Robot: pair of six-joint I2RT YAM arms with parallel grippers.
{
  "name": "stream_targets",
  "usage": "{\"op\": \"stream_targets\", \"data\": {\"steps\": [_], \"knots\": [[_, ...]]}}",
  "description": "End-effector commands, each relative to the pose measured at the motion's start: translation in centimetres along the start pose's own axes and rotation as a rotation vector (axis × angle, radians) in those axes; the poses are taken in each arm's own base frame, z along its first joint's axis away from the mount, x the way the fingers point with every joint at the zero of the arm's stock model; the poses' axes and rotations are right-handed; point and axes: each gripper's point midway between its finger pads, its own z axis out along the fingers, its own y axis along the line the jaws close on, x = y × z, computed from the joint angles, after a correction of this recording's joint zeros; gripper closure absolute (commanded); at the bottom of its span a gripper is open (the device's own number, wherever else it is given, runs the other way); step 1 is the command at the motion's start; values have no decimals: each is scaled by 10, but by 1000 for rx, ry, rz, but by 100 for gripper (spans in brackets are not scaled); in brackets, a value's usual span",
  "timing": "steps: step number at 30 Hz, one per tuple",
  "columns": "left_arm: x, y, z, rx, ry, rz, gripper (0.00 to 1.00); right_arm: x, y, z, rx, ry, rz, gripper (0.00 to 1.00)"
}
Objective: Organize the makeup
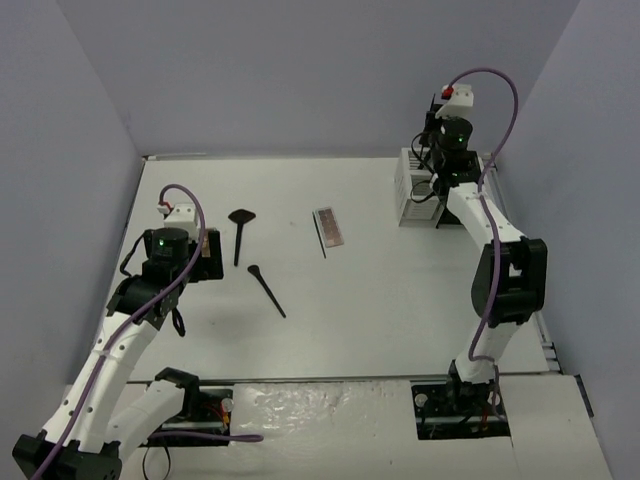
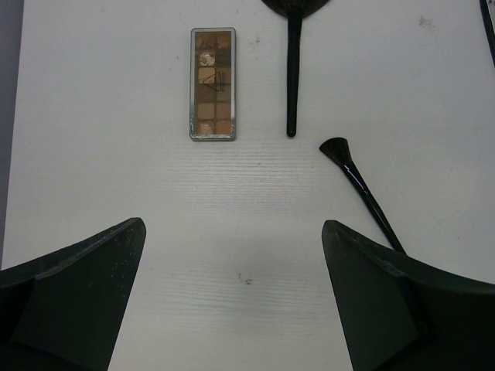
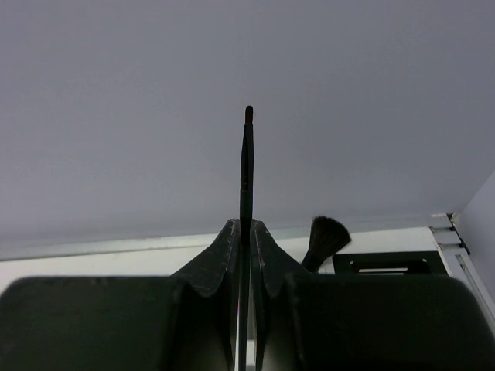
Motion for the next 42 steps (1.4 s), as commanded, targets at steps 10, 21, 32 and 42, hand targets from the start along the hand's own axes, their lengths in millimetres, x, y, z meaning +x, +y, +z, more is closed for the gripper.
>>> {"op": "stream_targets", "data": {"steps": [10, 21, 32, 42], "knots": [[-16, 9, 10, -50, -20, -24, 3, -7, -31, 67, 43, -303, 17, 100], [-15, 9, 11, -39, -13, -37, 3, 39, -32, 73, 14, -230, 28, 89], [-22, 8, 0, -20, -58, -52, 3, 3, -13, 26, -36, -158, 5, 54], [-25, 8, -6, -8, -83, -63, 3, 28, 106, -74, -187, 257, -53, 51]]}}
